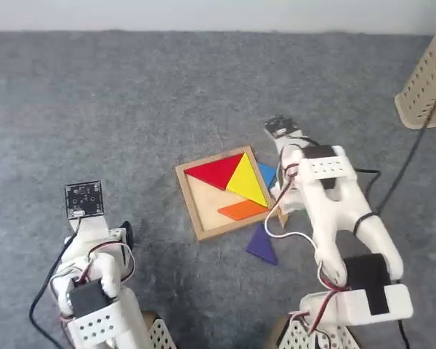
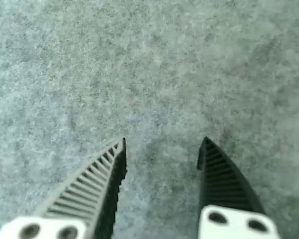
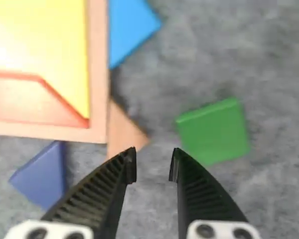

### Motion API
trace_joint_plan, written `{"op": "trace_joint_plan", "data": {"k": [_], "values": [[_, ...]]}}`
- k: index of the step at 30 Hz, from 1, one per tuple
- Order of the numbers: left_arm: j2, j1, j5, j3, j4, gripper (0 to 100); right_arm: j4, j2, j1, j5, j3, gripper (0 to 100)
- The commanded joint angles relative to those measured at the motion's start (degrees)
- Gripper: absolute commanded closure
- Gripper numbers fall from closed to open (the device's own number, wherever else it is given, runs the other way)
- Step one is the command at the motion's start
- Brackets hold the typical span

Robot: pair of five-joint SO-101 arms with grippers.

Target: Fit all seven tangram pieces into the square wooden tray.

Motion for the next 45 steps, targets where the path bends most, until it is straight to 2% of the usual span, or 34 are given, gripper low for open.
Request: {"op": "trace_joint_plan", "data": {"k": [1,8,12,16,23,30,40,45], "values": [[-0.6,0.1,0.5,-0.3,0.2,77,0.9,-1.0,-2.9,0.6,-2.2,87.5],[-0.6,0.1,0.5,-0.3,0.2,77,1.0,-0.5,-4.4,1.0,-1.9,87.2],[-0.6,0.1,0.5,-0.3,0.2,77,0.5,-0.4,-5.2,4.5,-0.1,87.1],[-0.6,0.1,0.5,-0.3,0.2,77,-1.3,-0.3,-5.8,4.8,1.5,86.7],[-0.6,0.1,0.5,-0.3,0.2,77,-1.6,-0.1,-5.7,4.9,1.7,70.0],[-0.6,0.1,0.5,-0.3,0.2,77,-5.3,5.8,-5.8,4.9,1.3,70.6],[-0.6,0.1,0.5,-0.3,0.2,77,-5.2,7.1,-5.7,3.7,1.3,84.0],[-0.6,0.1,0.5,-0.3,0.2,77,-5.6,6.9,-4.5,3.4,1.3,81.2]]}}
